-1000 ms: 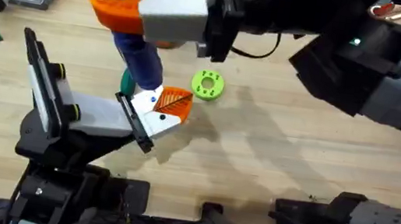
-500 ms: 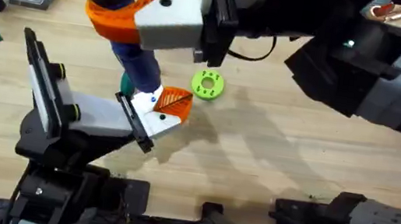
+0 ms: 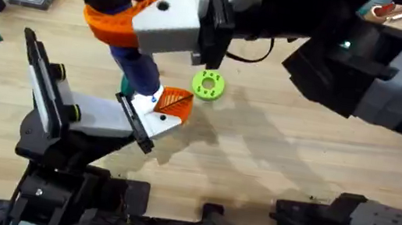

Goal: Pick up the gripper from the table and insert it into the empty holder that is missing its gripper. Then pick up a screw, insert it into the mounting hole, and use the screwdriver to tighten it. Finally, clean up the table by picking up the vegetable and placing it into the bucket.

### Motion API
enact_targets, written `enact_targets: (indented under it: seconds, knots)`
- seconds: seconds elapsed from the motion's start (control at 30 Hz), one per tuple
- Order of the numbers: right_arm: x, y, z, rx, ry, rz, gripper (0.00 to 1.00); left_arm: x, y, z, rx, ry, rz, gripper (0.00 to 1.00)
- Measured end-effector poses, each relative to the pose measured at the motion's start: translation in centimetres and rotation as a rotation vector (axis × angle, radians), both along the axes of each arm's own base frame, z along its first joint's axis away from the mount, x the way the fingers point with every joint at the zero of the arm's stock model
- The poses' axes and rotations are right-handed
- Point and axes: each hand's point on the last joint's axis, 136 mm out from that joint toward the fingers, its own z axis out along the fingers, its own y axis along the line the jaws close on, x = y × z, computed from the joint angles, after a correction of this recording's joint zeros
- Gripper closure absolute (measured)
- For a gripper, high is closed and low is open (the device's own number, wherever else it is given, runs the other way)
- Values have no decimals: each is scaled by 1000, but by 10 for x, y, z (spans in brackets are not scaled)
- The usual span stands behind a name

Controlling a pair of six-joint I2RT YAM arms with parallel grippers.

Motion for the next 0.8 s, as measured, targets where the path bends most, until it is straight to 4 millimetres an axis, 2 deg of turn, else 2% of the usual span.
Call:
enact_targets:
  seconds: [0.1, 0.3, 0.8]
  knots:
    - [-1, 2, -2, -3, 2, 6, 975, 0, 0, 0, 0, 0, 0, 984]
    - [6, 10, -18, -33, 32, 9, 975, 0, 0, 0, 0, 1, 0, 984]
    - [5, 9, -14, -10, -5, 8, 975, 0, 0, 0, 0, 1, -1, 984]
